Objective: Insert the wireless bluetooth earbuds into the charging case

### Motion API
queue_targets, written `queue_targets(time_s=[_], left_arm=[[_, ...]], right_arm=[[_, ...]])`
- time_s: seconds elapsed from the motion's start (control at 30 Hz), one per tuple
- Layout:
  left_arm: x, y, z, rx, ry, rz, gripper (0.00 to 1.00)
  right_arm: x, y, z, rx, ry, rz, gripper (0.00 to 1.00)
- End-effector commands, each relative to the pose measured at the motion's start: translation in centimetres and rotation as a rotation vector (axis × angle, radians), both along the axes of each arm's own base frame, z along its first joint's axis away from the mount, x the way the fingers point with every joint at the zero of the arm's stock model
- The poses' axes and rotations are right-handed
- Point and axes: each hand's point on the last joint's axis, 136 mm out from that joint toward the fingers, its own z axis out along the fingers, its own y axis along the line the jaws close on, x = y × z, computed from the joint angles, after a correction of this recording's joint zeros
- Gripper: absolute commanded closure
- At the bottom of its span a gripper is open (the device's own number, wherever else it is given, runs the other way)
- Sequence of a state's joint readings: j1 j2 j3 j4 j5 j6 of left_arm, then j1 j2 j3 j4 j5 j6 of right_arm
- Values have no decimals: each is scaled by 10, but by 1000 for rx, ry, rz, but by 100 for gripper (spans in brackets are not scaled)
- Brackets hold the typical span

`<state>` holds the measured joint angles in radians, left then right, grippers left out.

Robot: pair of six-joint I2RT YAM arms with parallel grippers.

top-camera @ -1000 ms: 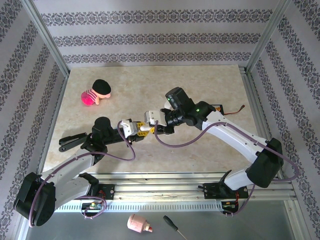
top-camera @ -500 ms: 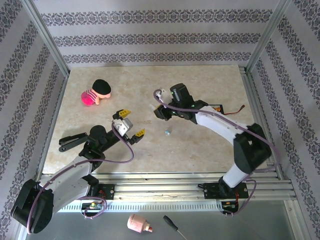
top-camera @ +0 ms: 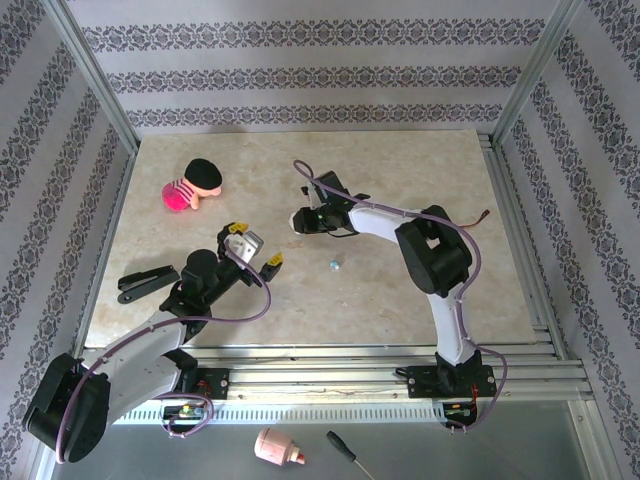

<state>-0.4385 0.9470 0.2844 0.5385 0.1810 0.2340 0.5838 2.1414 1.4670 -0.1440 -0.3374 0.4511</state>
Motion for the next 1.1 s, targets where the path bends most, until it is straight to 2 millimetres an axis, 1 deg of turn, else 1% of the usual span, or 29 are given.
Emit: queue_targets(time_s=[0.0,0.13,0.17,0.2,0.27,0.33,0.37,0.47,0.57,0.67,0.77,0.83,0.97,1.07], left_arm=[[0,9,-6,-12,63,57,1],[0,14,-12,-12,221,107,1],[0,17,-16,-14,272,136,1],[0,21,-21,-11,316,167,1],[0,31,-34,7,413,244,1],[-2,39,-43,29,498,305,1],[-2,42,-46,36,536,337,1],[-4,54,-56,66,642,437,0],[-7,58,-63,90,723,473,0],[-9,68,-75,129,811,539,0],[-10,81,-88,185,901,617,0],[-11,88,-98,217,959,652,0],[-11,93,-120,230,1055,670,11],[-10,95,-131,265,1087,669,19]], right_arm=[[19,-2,3,23,-5,-56,69],[26,-19,-6,9,16,-94,63],[29,-25,-4,6,12,-110,60],[31,-30,-1,6,3,-119,56],[34,-42,9,1,-30,-130,45],[34,-53,22,-13,-75,-133,38],[32,-57,31,-20,-105,-123,36],[23,-65,55,-35,-189,-75,34],[10,-69,77,-21,-259,-30,32],[-2,-73,90,-10,-291,-15,30],[-10,-75,96,1,-302,-4,29],[-13,-76,96,2,-299,-2,29],[-17,-78,94,3,-295,1,28],[-19,-79,94,-2,-294,0,28]])
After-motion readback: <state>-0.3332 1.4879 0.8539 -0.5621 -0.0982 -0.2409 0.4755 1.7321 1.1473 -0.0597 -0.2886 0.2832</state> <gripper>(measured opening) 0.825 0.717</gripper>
